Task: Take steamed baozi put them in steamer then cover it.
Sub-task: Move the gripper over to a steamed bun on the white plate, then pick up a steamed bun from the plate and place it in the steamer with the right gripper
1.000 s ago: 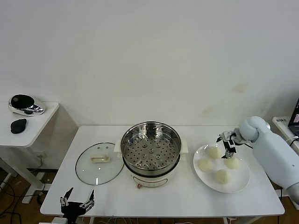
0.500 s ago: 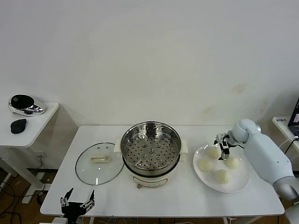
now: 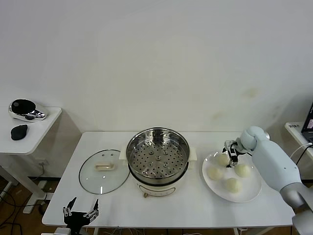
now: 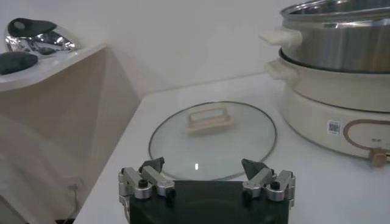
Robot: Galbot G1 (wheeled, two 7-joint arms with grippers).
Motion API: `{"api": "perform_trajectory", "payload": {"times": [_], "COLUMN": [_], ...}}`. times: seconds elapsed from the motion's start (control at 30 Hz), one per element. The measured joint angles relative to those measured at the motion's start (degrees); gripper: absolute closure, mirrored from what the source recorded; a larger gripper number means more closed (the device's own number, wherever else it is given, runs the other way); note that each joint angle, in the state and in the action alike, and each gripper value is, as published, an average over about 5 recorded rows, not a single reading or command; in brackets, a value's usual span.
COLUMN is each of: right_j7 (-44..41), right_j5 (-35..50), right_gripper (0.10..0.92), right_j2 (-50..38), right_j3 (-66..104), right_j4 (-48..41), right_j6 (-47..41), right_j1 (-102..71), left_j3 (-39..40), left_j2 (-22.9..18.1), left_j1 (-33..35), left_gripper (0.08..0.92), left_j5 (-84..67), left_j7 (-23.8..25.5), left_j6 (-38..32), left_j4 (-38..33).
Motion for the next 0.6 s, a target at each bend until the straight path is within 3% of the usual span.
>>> {"api": "perform_trajectory", "payload": {"times": [0.23, 0.6], "right_j7": [-0.68, -3.66], "right_j5": [1.44, 8.57], "right_gripper": [0.558, 0.568], "right_j2": [-0.77, -4.68], "right_j3": [-0.32, -4.65], "right_j4": [0.25, 5.98], "right_j6": [-0.14, -1.68], "right_j1": [0.56, 6.39], "left_j3": [0.17, 0.85], "left_j2": [-0.02, -0.13], "left_j1": [0.01, -0.71], "left_gripper": [0.177, 0.177], "left_j5": [0.02, 0.20], "left_j7": [-0.05, -0.36], "left_j6": [0.01, 0.13], "left_j4": [0.00, -0.25]}}
